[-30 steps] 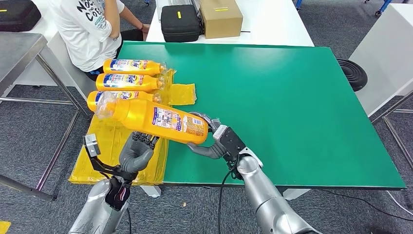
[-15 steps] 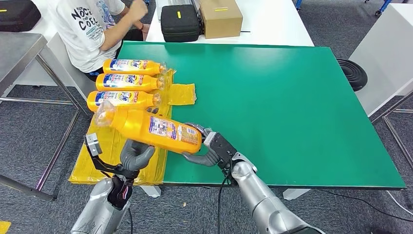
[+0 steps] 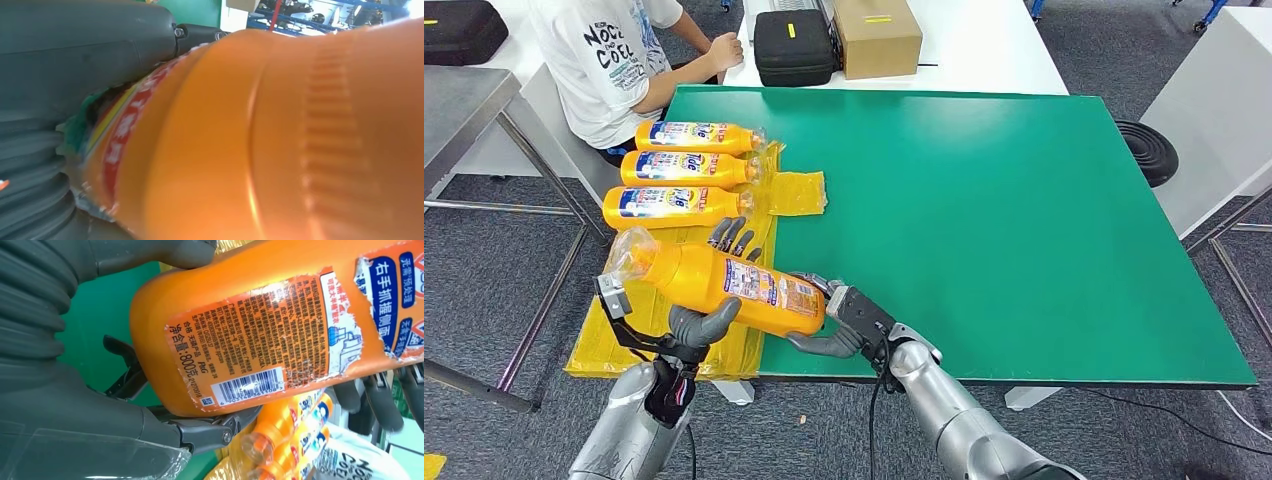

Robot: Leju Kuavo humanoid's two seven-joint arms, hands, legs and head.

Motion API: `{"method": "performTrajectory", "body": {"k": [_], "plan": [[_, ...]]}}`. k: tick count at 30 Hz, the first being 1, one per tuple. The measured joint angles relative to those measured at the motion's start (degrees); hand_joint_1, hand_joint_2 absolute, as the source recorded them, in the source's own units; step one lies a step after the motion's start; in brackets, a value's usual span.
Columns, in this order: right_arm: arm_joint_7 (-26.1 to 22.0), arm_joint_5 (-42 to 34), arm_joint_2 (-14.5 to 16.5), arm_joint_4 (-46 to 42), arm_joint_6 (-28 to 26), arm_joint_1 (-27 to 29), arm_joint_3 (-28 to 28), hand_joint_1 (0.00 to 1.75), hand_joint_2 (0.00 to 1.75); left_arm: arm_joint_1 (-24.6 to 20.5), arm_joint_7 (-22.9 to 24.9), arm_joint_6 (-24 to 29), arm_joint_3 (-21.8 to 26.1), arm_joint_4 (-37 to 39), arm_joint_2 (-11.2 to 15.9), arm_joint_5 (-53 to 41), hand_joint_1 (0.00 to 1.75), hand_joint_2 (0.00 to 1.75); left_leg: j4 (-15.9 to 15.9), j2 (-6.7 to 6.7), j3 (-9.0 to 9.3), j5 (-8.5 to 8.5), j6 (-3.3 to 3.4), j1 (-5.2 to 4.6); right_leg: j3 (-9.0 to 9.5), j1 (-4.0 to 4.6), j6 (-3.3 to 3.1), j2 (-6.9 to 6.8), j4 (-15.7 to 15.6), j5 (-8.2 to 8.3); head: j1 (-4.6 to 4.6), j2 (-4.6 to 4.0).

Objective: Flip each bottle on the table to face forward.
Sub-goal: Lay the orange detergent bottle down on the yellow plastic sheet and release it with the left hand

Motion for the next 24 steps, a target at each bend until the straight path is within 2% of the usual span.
{"method": "performTrajectory", "body": {"k": [1, 4, 5, 9, 10, 11, 13, 14, 15, 17, 21, 24], "plan": [[0.0, 0.06, 0.03, 0.19, 0.03, -0.01, 0.22, 1.75, 1.75, -0.01, -0.05, 0.02, 0.0, 0.0, 0.02, -0.11, 0.27, 1.75, 0.0, 0.0, 0.0, 0.0, 0.0, 0.0, 0.0, 0.0, 0.0, 0.0, 0.0, 0.0, 0.01, 0.0], [0.0, 0.14, 0.15, 0.76, 0.06, -0.15, 0.67, 1.75, 1.75, -0.02, -0.39, 0.07, -0.01, 0.0, 0.09, -0.5, 1.53, 1.75, 0.0, 0.0, 0.0, 0.0, 0.0, 0.0, 0.0, 0.0, 0.0, 0.0, 0.0, 0.0, 0.01, 0.0], [0.0, 0.12, 0.18, 0.95, 0.06, -0.25, 0.81, 1.75, 1.75, -0.03, -0.56, 0.11, -0.01, 0.0, 0.12, -0.64, 1.74, 1.75, 0.0, 0.0, 0.0, 0.0, 0.0, 0.0, 0.0, 0.0, 0.0, 0.0, 0.0, 0.0, 0.01, 0.0], [0.0, -0.17, 0.2, 1.54, 0.06, -0.63, 1.25, 1.75, 1.75, -0.04, -1.15, 0.43, -0.02, 0.0, 0.22, -1.02, 1.75, 1.75, 0.0, 0.0, 0.0, 0.0, 0.0, 0.0, 0.0, 0.0, 0.0, 0.0, 0.0, 0.0, 0.01, 0.0], [0.0, -0.28, 0.2, 1.65, 0.06, -0.68, 1.34, 1.64, 1.75, -0.04, -1.25, 0.49, -0.03, -0.01, 0.26, -1.16, 1.75, 1.75, 0.0, 0.0, 0.0, 0.0, 0.0, 0.0, 0.0, 0.0, 0.0, 0.0, 0.0, 0.0, 0.01, 0.0], [-0.01, -0.39, 0.2, 1.75, 0.06, -0.7, 1.43, 1.33, 1.75, -0.03, -1.34, 0.53, -0.04, -0.01, 0.3, -1.3, 1.75, 1.75, 0.0, 0.0, 0.0, 0.0, 0.0, 0.0, 0.0, 0.0, 0.0, 0.0, 0.0, 0.0, 0.01, 0.0], [-0.03, -0.59, 0.21, 1.94, 0.0, -0.75, 1.56, 0.46, 1.75, 0.02, -1.58, 0.7, -0.07, -0.04, 0.38, -1.65, 1.75, 1.75, 0.0, 0.0, 0.0, 0.0, 0.0, 0.0, 0.0, 0.0, 0.0, 0.0, 0.0, 0.0, 0.01, 0.0], [-0.04, -0.68, 0.22, 2.03, -0.05, -0.8, 1.59, 0.12, 1.75, 0.04, -1.68, 0.83, -0.08, -0.06, 0.4, -1.81, 1.75, 1.75, 0.0, 0.0, 0.0, 0.0, 0.0, 0.0, 0.0, 0.0, 0.0, 0.0, 0.0, 0.0, 0.01, 0.0], [-0.04, -0.73, 0.24, 2.12, -0.12, -0.85, 1.6, 0.0, 1.75, 0.07, -1.76, 0.96, -0.09, -0.11, 0.42, -1.96, 1.75, 1.75, 0.0, 0.0, 0.0, 0.0, 0.0, 0.0, 0.0, 0.0, 0.0, 0.0, 0.0, 0.0, 0.0, 0.0], [-0.01, -0.84, 0.29, 2.32, -0.33, -0.93, 1.61, 0.0, 1.75, 0.1, -1.82, 1.1, -0.1, -0.3, 0.45, -2.11, 1.75, 1.75, 0.0, 0.0, 0.0, 0.0, 0.0, 0.0, 0.0, 0.0, 0.0, 0.0, 0.0, 0.0, 0.01, 0.0], [1.07, -1.47, 0.35, 2.76, -1.27, -1.06, 1.6, 0.0, 0.0, 0.17, -1.93, 1.67, -0.13, -0.69, 0.5, -2.5, 1.75, 1.75, 0.0, 0.0, 0.0, 0.0, 0.0, 0.0, 0.0, 0.0, 0.0, 0.0, 0.0, 0.0, 0.01, 0.0], [1.98, -1.84, 0.34, 3.07, -2.07, -1.14, 1.52, 0.0, 0.0, 0.22, -2.0, 2.93, -0.13, -1.29, 0.75, -3.52, 1.75, 1.75, 0.0, 0.0, 0.0, 0.0, 0.0, 0.0, 0.0, 0.0, 0.0, 0.0, 0.0, 0.0, 0.01, 0.0]]}}
